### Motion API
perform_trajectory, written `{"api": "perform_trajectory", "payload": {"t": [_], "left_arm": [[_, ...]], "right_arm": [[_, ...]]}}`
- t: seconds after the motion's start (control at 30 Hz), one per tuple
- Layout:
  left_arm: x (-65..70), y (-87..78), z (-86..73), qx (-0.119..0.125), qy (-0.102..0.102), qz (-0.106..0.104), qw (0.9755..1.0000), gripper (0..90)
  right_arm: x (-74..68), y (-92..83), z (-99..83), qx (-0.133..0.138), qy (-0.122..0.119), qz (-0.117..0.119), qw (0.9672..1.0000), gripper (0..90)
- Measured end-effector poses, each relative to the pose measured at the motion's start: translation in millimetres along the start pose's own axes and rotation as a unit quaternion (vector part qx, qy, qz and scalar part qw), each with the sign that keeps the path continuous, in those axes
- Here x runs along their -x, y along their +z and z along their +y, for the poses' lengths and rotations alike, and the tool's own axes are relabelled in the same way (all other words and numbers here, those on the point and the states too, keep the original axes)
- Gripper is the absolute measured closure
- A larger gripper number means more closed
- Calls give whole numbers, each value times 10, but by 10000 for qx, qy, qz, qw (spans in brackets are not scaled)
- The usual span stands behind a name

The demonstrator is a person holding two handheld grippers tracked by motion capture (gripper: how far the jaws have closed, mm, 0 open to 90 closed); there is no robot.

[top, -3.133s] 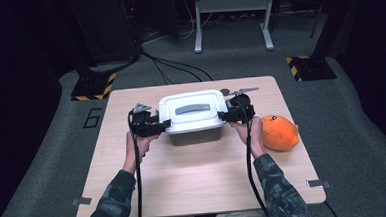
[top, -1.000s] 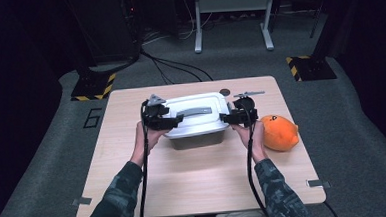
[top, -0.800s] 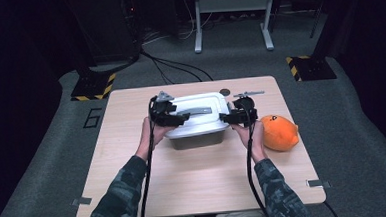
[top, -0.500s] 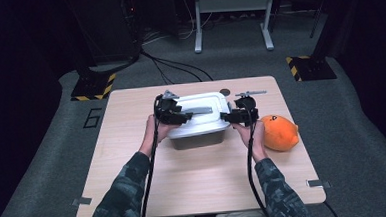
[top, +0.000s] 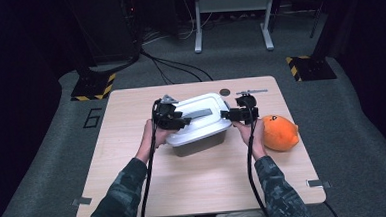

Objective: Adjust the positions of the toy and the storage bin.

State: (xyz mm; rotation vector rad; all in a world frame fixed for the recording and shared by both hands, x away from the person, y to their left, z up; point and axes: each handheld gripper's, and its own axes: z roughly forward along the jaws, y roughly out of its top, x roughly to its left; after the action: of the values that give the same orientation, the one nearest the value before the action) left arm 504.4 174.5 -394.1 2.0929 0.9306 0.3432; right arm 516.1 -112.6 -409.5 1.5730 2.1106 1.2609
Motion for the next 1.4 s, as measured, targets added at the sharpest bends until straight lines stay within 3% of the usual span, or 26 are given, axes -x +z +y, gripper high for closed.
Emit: {"api": "perform_trajectory", "payload": {"t": [0.2,0.37,0.73,1.1,1.17,1.3,1.37,1.4], "left_arm": [[91,-50,-42,22,9,-71,10000,505],[186,-94,-108,101,-13,-90,9999,504],[261,-170,-188,131,-63,-173,9997,502],[319,-255,-289,193,-79,-184,9996,494],[307,-246,-288,195,-74,-162,9997,484],[303,-242,-282,172,-41,-172,9997,470],[305,-235,-275,162,-39,-195,9997,430],[305,-235,-275,162,-39,-195,9997,424]], "right_arm": [[30,-20,11,-138,49,137,9998,513],[28,-33,-1,-110,15,118,9999,524],[-26,-97,-68,-140,-8,142,9998,536],[-155,-162,-139,-153,-220,-21,9996,528],[-152,-145,-129,-131,-315,-83,9994,459],[-159,-149,-127,-157,-348,-117,9992,449],[-169,-180,-135,-114,-472,-246,9985,363],[-169,-180,-135,-114,-472,-246,9985,363]]}}
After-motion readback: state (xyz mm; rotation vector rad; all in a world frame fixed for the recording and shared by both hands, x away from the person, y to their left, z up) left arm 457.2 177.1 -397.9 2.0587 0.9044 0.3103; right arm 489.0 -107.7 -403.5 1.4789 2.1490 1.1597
